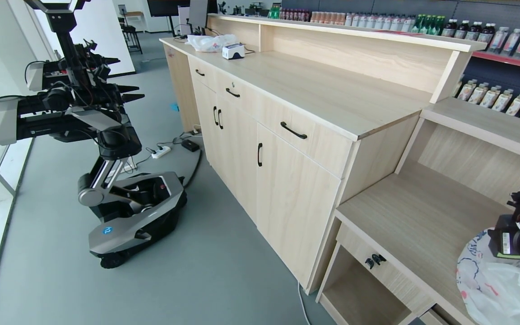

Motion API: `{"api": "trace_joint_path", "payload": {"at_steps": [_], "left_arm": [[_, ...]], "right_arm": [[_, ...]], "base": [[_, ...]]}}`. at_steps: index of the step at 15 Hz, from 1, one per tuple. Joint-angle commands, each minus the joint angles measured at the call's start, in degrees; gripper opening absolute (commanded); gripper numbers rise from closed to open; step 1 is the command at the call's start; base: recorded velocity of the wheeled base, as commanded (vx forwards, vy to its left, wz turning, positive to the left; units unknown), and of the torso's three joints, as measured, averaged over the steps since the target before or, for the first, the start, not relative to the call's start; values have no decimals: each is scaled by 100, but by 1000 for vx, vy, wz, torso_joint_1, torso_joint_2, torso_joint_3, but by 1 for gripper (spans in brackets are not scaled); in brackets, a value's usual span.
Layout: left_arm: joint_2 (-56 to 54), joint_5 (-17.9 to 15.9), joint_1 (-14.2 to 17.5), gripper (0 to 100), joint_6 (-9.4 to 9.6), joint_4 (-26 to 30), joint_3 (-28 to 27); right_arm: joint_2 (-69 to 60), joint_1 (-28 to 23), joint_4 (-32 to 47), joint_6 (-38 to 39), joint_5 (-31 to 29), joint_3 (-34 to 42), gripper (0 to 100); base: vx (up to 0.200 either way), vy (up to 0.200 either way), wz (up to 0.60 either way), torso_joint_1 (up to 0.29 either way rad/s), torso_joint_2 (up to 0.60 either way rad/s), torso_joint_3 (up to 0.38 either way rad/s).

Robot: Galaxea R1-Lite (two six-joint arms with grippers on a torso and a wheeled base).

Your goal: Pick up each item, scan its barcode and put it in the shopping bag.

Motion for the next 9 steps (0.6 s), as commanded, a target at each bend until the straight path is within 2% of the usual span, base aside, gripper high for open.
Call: {"api": "trace_joint_path", "payload": {"at_steps": [1, 5, 9], "left_arm": [[-2, 2, 2, 100, -3, 0, 0], [-2, 2, 2, 100, -3, 0, 0], [-2, 2, 2, 100, -3, 0, 0]], "right_arm": [[-256, -110, 62, -51, -4, 76, 0], [-371, -233, 457, -60, -21, 156, 0], [-309, -373, 475, -60, -21, 226, 0]], "base": [[0, 0, 0, 0, 0, 0], [0, 0, 0, 0, 0, 0], [0, 0, 0, 0, 0, 0]]}}
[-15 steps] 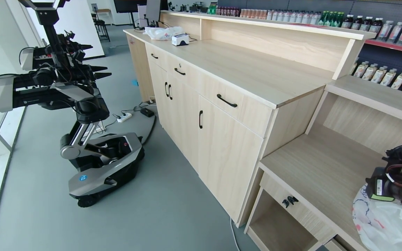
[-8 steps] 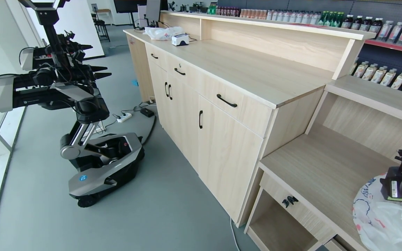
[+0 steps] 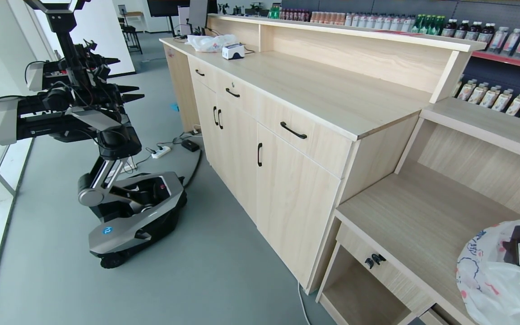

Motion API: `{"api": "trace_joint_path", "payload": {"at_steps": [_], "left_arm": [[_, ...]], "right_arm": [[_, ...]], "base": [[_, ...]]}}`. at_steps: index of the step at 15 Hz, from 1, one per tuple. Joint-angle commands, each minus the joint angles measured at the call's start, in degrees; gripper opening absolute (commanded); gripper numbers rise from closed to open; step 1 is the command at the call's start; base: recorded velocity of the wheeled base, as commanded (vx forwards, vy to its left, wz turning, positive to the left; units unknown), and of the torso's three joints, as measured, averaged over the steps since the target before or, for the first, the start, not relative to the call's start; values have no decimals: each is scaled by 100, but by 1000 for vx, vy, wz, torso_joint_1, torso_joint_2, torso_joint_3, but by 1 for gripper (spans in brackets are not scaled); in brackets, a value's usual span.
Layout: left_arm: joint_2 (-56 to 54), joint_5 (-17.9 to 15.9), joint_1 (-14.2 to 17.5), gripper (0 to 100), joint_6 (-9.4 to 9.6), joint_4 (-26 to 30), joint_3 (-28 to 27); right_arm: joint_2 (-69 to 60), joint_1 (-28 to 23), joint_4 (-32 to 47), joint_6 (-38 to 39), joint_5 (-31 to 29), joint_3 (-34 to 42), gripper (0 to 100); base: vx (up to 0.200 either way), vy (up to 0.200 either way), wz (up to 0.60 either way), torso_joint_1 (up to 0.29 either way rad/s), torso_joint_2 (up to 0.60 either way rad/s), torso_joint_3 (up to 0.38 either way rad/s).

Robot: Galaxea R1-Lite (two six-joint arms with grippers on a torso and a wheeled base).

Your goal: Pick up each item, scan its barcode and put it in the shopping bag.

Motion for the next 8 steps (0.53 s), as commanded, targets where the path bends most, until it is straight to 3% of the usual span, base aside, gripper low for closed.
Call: {"api": "trace_joint_path", "payload": {"at_steps": [1, 8], "left_arm": [[-2, 2, 2, 100, -2, 0, 0], [-2, 2, 2, 100, -2, 0, 0]], "right_arm": [[52, -55, -7, -1, -3, 16, 0], [517, 25, 11, 7, 5, 69, 0]], "base": [[0, 0, 0, 0, 0, 0], [0, 0, 0, 0, 0, 0]]}}
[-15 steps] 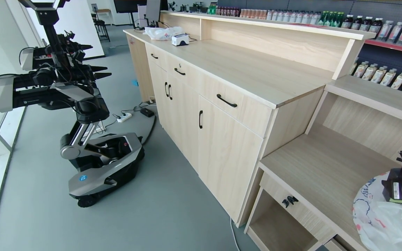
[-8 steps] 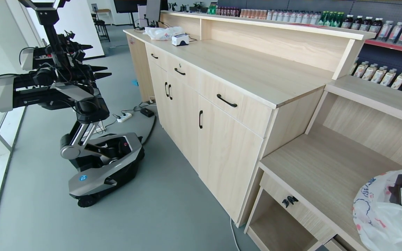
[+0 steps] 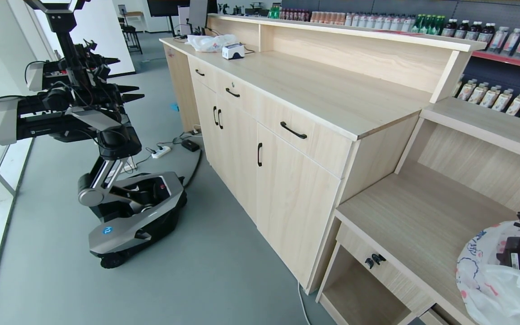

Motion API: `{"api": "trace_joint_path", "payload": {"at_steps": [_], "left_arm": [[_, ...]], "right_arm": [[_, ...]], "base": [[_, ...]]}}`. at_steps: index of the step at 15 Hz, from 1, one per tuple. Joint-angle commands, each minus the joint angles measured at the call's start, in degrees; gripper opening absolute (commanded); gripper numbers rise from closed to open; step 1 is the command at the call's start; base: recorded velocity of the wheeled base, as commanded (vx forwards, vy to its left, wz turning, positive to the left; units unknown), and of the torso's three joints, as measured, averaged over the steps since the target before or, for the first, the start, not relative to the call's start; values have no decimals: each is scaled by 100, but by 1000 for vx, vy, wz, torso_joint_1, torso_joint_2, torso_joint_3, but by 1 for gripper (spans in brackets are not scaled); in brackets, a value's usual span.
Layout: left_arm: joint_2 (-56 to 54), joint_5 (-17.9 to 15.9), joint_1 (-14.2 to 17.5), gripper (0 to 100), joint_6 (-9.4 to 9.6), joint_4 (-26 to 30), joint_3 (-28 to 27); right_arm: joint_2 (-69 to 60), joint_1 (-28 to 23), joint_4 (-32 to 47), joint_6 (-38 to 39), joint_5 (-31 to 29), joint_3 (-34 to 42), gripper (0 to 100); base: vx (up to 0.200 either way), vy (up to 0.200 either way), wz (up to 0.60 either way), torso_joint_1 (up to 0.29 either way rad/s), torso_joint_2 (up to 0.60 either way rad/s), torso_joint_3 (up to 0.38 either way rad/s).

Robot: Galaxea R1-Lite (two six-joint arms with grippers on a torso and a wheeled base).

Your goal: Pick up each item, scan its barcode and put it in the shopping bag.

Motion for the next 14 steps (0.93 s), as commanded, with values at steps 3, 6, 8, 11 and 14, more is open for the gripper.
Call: {"api": "trace_joint_path", "payload": {"at_steps": [3, 6, 8, 11, 14], "left_arm": [[-2, 3, 2, 100, 0, 0, 0], [-2, 3, 2, 100, 0, 0, 0], [-2, 3, 2, 100, 0, 0, 0], [-2, 3, 2, 100, 0, 0, 0], [-2, 3, 2, 100, 0, 0, 0]], "right_arm": [[78, 56, 108, -10, 1, 58, 0], [140, 56, 178, -1, 1, 58, 0], [271, 56, 46, -1, 1, 40, 0], [614, 82, -279, -1, 9, 32, 0], [957, 284, -631, 25, 27, 40, 0]], "base": [[0, 0, 0, 0, 0, 0], [0, 0, 0, 0, 0, 0], [0, 0, 0, 0, 0, 0], [0, 0, 0, 0, 0, 0], [0, 0, 0, 0, 0, 0]]}}
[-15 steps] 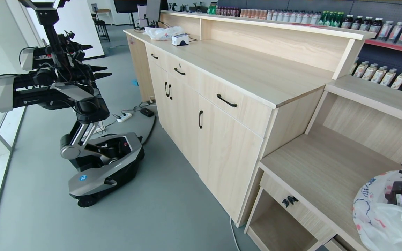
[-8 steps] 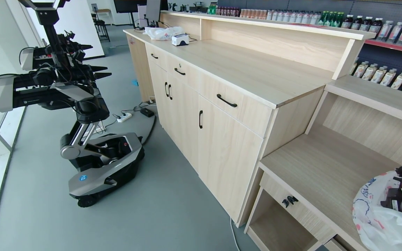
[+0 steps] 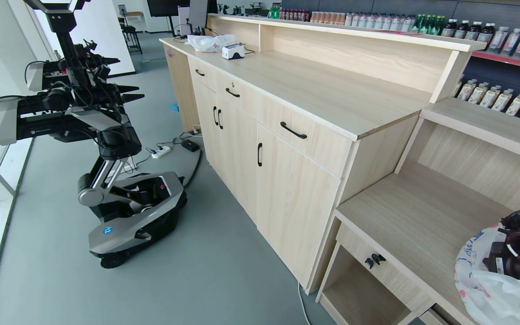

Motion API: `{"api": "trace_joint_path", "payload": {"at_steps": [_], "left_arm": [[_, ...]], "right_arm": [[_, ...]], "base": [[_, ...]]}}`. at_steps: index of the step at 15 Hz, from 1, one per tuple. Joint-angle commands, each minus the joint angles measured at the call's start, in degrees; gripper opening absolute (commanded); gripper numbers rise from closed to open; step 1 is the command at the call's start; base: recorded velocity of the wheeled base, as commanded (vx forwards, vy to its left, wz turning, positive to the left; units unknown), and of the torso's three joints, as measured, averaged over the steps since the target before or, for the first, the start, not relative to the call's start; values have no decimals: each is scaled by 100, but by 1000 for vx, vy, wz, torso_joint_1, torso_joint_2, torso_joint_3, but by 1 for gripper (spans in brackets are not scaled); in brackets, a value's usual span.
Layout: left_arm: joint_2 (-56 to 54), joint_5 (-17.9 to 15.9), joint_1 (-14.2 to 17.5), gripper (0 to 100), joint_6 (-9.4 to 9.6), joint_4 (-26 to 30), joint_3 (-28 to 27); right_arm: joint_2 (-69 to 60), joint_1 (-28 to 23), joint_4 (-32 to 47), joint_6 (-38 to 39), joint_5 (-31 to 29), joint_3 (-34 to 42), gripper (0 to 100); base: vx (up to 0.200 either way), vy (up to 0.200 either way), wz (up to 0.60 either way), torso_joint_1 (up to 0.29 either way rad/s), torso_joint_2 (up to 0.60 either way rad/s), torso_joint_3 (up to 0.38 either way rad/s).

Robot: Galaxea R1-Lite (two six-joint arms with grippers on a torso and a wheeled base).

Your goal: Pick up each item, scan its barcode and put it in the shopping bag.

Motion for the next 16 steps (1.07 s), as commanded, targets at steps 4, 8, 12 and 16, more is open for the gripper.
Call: {"api": "trace_joint_path", "payload": {"at_steps": [4, 8, 12, 16], "left_arm": [[-2, 2, 2, 100, -2, 0, 0], [-2, 2, 2, 100, -2, 0, 0], [-2, 2, 2, 100, -2, 0, 0], [-2, 2, 2, 100, -2, 0, 0]], "right_arm": [[581, 220, -395, 23, 18, -24, 0], [827, 299, -632, 138, 114, -24, 0], [1020, 343, -958, 234, 448, -41, 0], [1248, 466, -1459, 348, 677, -85, 0]], "base": [[0, 0, 0, 0, 0, 0], [0, 0, 0, 0, 0, 0], [0, 0, 0, 0, 0, 0], [0, 0, 0, 0, 0, 0]]}}
